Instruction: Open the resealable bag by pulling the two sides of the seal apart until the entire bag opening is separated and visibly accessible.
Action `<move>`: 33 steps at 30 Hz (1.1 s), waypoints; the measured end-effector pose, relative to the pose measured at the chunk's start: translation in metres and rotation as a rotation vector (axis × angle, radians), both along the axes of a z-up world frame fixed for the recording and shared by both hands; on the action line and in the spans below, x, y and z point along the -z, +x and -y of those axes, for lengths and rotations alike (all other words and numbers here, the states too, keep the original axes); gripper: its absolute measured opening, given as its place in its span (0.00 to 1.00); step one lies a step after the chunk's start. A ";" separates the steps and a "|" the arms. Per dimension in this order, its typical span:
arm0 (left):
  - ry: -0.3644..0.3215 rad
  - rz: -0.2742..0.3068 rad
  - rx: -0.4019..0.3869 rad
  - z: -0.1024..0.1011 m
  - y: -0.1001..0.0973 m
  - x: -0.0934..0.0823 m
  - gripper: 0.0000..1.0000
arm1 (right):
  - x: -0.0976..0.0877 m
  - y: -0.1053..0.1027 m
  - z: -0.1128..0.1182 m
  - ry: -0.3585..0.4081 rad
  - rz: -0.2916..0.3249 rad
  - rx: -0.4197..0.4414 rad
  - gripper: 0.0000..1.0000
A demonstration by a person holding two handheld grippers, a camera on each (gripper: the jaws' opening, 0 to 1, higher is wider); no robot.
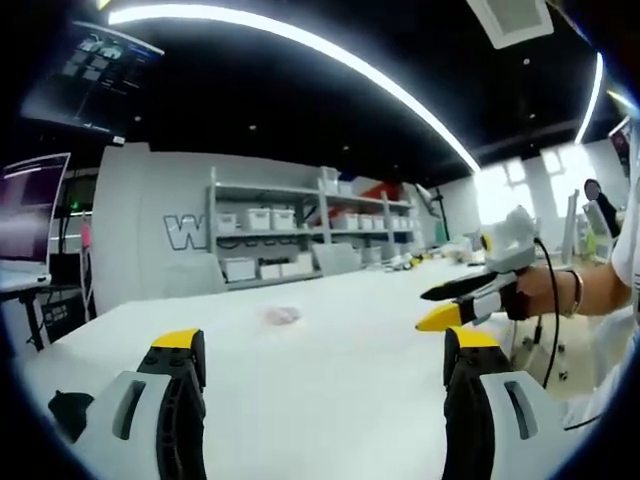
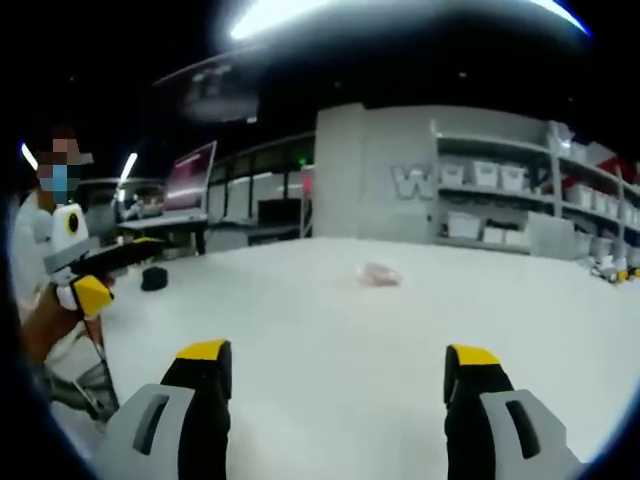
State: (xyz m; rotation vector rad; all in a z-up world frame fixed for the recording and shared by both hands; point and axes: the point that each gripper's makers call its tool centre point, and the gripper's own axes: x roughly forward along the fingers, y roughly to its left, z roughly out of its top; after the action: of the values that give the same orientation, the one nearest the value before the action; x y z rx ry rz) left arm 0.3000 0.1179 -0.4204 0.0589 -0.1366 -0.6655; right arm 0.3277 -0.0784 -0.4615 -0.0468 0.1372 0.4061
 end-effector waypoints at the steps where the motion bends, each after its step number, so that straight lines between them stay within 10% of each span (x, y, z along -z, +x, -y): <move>1: -0.002 0.003 -0.002 -0.001 0.000 -0.001 0.99 | 0.000 -0.001 0.001 -0.004 0.004 0.005 0.89; 33: -0.027 -0.024 -0.030 -0.005 0.008 0.007 0.98 | -0.012 -0.008 0.008 0.049 0.048 0.042 0.87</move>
State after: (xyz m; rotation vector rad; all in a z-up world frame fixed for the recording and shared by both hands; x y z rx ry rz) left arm 0.3084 0.1233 -0.4273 0.0268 -0.1217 -0.6339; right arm 0.3200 -0.0865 -0.4499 -0.0058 0.0804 0.3659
